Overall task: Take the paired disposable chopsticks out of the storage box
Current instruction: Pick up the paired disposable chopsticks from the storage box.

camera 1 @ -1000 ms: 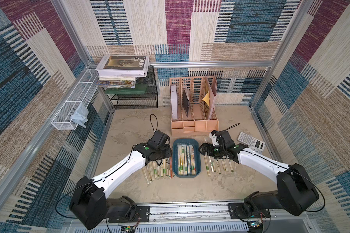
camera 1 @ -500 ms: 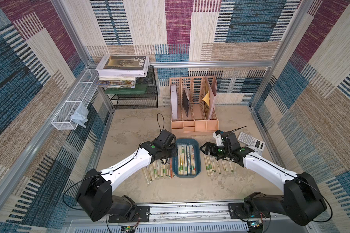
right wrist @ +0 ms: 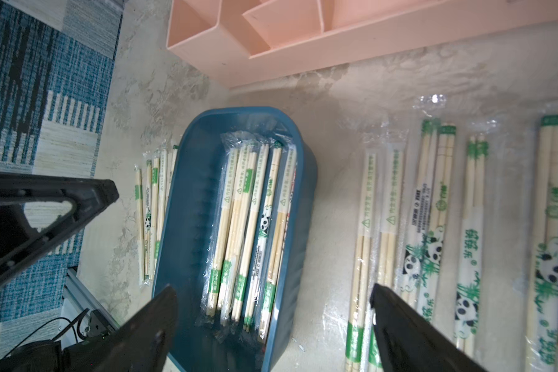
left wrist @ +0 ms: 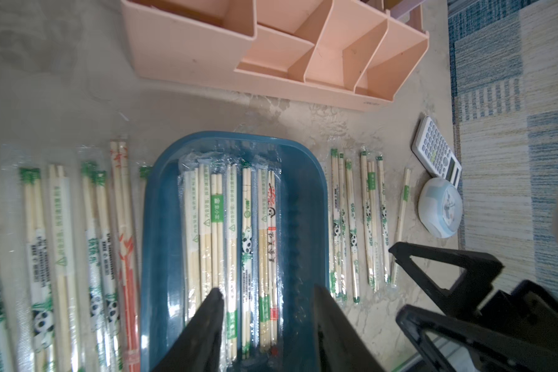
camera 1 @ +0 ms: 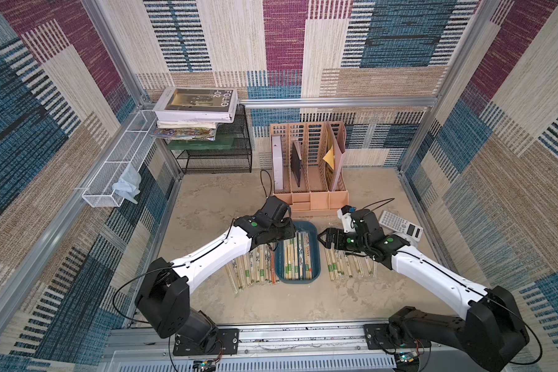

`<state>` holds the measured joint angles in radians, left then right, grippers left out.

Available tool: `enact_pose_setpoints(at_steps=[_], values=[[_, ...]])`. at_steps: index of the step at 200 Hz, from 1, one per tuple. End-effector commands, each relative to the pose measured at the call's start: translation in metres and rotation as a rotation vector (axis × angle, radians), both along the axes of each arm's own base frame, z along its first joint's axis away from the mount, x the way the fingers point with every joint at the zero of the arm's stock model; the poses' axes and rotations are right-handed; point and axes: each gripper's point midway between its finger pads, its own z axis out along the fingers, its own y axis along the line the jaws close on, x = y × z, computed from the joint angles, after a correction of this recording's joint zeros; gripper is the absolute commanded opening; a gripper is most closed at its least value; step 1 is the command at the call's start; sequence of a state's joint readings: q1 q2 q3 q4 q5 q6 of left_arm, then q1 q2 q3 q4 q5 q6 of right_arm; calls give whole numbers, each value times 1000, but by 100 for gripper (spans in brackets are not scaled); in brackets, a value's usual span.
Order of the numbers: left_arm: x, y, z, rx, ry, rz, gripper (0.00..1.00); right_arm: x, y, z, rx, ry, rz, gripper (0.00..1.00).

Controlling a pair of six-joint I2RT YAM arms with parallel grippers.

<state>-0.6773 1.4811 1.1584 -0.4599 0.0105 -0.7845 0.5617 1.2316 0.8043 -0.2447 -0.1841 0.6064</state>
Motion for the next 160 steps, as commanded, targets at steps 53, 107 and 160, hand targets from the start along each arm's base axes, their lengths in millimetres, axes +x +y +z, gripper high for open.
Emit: enact_pose_setpoints(at_steps=[53,107,160], values=[[-20,91,-6,141,-32,180,47,8,63,-25,-323,-4,108,66],[-30,105,-8,189,-32,175,47,11,79,-80,-507,61,113,45],[-34,106,-15,186,-27,168,47,9,79,-105,-557,97,112,40]])
